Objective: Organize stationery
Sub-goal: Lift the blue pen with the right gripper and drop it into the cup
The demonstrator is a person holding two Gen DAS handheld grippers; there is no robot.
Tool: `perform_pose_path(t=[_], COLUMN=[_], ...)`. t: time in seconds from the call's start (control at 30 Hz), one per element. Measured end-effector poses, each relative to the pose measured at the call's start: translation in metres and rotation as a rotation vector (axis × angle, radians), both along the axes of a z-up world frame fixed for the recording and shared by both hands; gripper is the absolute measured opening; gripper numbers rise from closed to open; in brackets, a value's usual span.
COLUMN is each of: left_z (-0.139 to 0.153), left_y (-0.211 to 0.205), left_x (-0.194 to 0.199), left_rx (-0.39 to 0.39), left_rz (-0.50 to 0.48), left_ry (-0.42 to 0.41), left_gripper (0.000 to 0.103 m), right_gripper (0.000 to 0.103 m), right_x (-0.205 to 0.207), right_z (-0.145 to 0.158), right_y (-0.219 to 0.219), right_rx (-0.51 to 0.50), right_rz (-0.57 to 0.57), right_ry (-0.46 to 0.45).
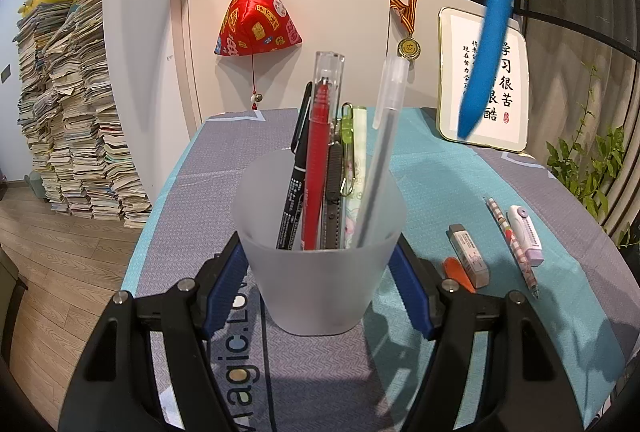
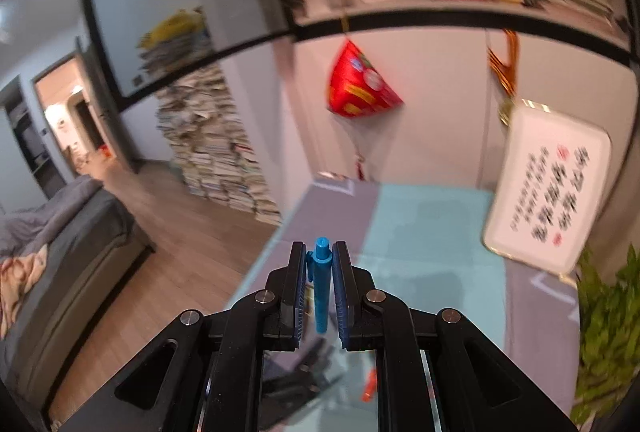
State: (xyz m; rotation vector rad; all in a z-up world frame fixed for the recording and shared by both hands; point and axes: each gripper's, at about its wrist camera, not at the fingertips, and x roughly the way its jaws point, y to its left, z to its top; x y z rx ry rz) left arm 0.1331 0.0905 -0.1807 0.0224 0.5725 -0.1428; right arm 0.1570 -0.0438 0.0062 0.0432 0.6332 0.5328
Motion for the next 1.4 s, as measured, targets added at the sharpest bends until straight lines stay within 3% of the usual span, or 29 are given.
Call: perform_pose_path(t=[0.13, 0.37, 0.87, 1.2, 1.4], left_z=[0.0, 0.0, 0.0, 0.0, 0.001], left_y=[0.0, 0.0, 0.0, 0.001, 0.0], left_x=[0.0, 0.0, 0.001, 0.001, 0.0], left_rx=[0.0, 0.0, 0.0, 0.0, 0.0], left_rz=[0.0, 0.0, 0.0, 0.0, 0.0], left_ry=[0.0, 0.0, 0.0, 0.0, 0.0], left_gripper=[0.07, 0.07, 0.069, 0.069, 0.069], right_gripper=[0.014, 0.014, 0.014, 0.014, 0.014], right_x=[0.0, 0.024, 0.047, 0.044, 0.038], right_z=[-0.001, -0.045, -0.08, -0.074, -0.059], right_y=[0.027, 0.067, 0.087, 0.077, 0.045], right_rx=[-0.047, -0.132, -0.167, -0.148, -0.119], right_rz=[0.052, 0.111, 0.132, 0.13, 0.068], right_ry=[-0.021, 0.076, 0.175, 0.172, 0.143])
